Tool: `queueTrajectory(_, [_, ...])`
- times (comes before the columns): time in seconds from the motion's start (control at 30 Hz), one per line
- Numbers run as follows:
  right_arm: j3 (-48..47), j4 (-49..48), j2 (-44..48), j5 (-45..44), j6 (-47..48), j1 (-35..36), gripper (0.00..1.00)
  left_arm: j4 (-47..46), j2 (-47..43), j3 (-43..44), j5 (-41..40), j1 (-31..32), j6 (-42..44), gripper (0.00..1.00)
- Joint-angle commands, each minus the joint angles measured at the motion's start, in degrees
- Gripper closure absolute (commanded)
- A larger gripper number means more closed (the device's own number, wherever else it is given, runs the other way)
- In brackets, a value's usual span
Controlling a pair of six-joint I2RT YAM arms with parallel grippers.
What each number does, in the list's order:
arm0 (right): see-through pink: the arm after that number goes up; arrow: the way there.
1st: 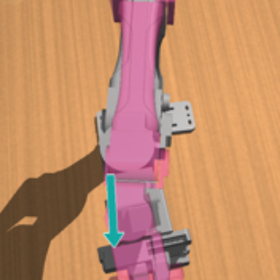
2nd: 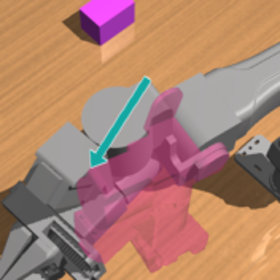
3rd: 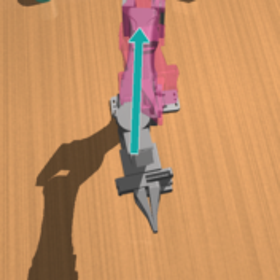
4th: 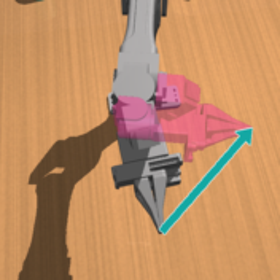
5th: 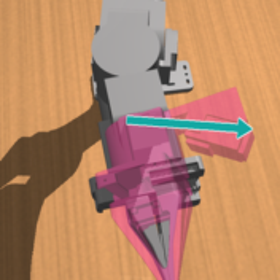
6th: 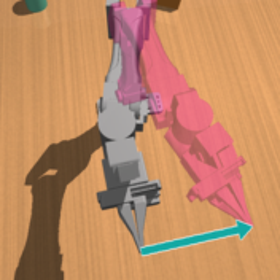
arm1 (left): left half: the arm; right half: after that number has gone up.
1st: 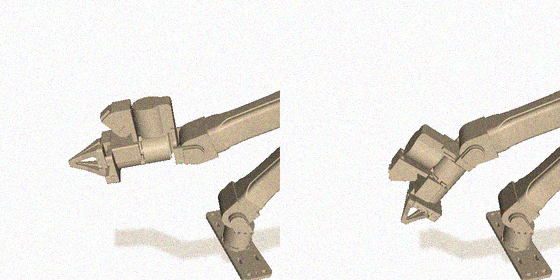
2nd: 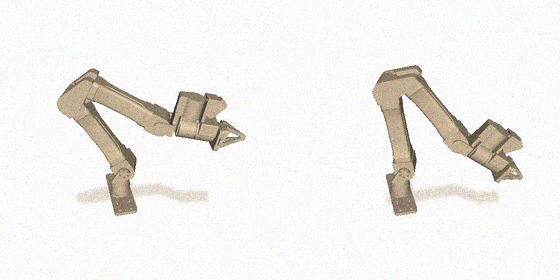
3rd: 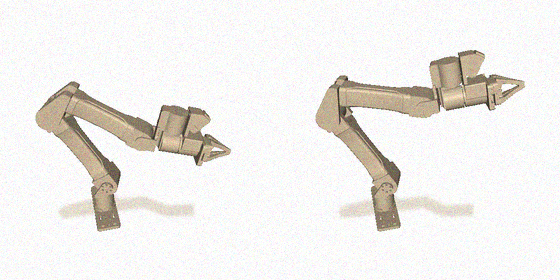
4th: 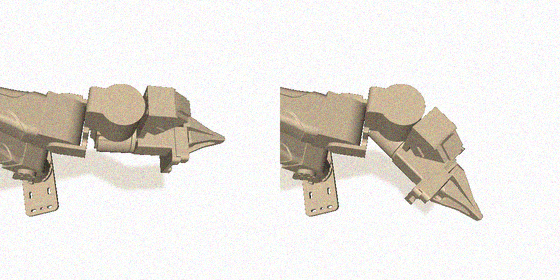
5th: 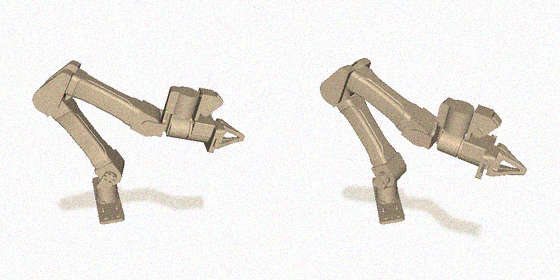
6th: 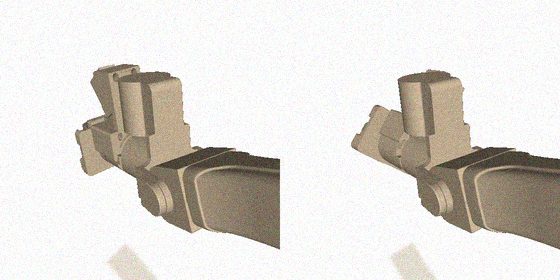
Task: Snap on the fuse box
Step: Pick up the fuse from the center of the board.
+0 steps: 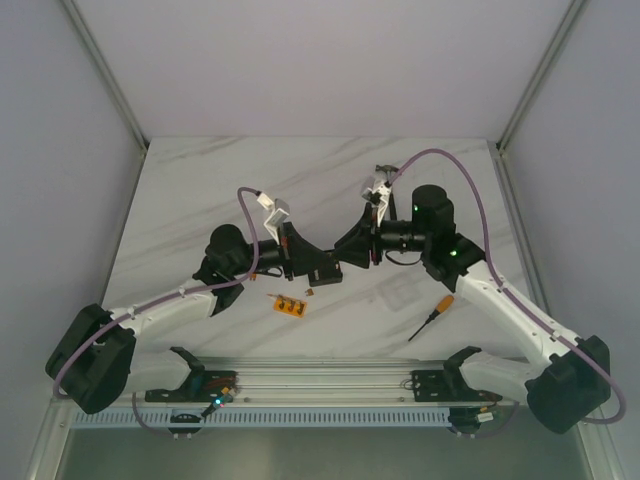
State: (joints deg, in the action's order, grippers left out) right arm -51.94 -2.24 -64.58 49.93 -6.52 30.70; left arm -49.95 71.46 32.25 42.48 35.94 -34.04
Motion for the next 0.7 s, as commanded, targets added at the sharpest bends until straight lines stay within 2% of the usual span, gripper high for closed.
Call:
queueTrajectory(0.0, [1.2,0.5,0.5,3.5,2.1,-0.3,0.61,-5.8,-0.3,0.1,2.6,-0.4,-1.9,1.00])
queueTrajectory(0.3, [1.6,0.4,0.5,5.0,2.4,-1.0,0.71,-7.4,-0.1,-0.5,3.4,-0.4,-2.9,1.00])
queueTrajectory(0.67, [2.0,-3.8,0.4,8.1,-1.0,-2.1,0.68,-9.0,1.0,-0.6,4.0,-0.4,-3.9,1.00])
